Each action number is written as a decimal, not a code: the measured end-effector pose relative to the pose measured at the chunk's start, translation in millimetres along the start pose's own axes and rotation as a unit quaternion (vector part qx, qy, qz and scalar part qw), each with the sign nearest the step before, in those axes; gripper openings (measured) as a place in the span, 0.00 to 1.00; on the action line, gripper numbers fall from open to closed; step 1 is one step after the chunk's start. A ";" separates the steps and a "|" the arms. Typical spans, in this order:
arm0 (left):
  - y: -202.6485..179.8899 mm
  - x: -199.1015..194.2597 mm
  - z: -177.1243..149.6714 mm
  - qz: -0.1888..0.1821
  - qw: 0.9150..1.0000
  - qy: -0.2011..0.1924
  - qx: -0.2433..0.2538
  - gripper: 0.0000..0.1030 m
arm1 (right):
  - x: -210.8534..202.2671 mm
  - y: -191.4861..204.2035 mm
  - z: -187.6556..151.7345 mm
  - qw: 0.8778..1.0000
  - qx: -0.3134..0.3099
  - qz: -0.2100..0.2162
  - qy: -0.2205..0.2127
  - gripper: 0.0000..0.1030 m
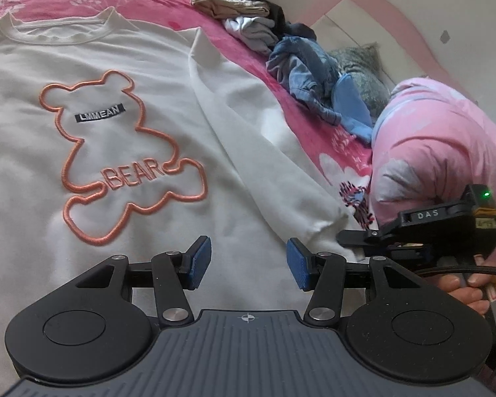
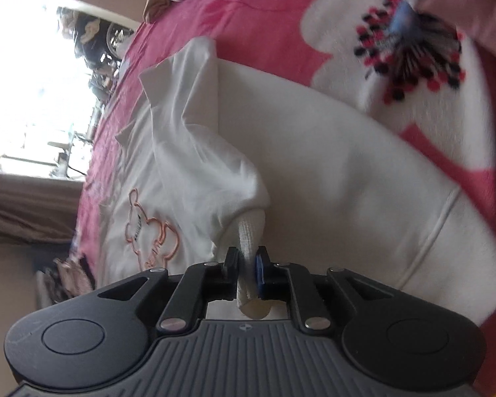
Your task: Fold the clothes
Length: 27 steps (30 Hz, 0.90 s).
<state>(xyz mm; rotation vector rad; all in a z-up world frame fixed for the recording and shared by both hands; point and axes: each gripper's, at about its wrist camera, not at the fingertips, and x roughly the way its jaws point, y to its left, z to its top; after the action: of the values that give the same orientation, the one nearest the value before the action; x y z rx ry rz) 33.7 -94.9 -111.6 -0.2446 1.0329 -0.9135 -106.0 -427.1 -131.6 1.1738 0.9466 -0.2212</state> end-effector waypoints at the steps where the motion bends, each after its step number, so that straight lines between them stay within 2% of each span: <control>1: -0.4 1.8 0.0 -0.002 1.000 0.005 -0.002 0.49 | 2.1 -3.5 -0.3 1.000 0.008 0.008 0.002 0.21; 3: -1.6 4.5 -1.2 -0.004 1.000 0.013 -0.006 0.49 | 8.5 -4.0 -2.3 1.000 0.015 0.022 0.010 0.34; 8: -7.9 9.9 -6.7 -0.007 0.999 0.027 -0.016 0.49 | 16.0 2.4 -7.6 0.999 -0.007 0.035 0.022 0.36; 10: -12.3 10.6 -9.7 -0.009 0.999 0.033 -0.016 0.49 | 17.6 6.6 -8.7 0.999 -0.026 0.026 0.022 0.29; 11: -15.2 10.6 -11.3 -0.010 0.999 0.035 -0.015 0.49 | 18.3 8.8 -9.3 0.999 -0.036 0.022 0.022 0.15; 12: -18.3 10.5 -12.9 -0.011 0.999 0.036 -0.013 0.49 | 18.8 11.0 -9.8 0.999 -0.045 0.018 0.022 0.11; 17: -32.7 1.3 -21.8 -0.024 0.999 0.039 -0.003 0.49 | -10.7 38.1 -12.1 0.995 -0.076 0.065 0.031 0.10; 19: -36.7 -2.8 -24.1 -0.032 0.999 0.039 -0.002 0.49 | -26.0 48.6 -13.4 0.992 -0.091 0.071 0.043 0.10; 22: -42.5 -7.3 -26.1 -0.040 0.999 0.035 0.003 0.49 | -41.2 53.2 -16.7 0.991 -0.110 0.047 0.061 0.10; 27: -50.0 -10.5 -29.7 -0.050 0.998 0.035 0.006 0.49 | -40.6 35.5 -18.2 0.991 -0.095 -0.009 0.089 0.10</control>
<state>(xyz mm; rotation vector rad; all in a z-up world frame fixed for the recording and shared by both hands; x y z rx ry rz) -19.5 -111.3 -91.9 -0.2575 1.0877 -1.0251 -118.8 -409.5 -79.0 1.0203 1.1093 -0.0394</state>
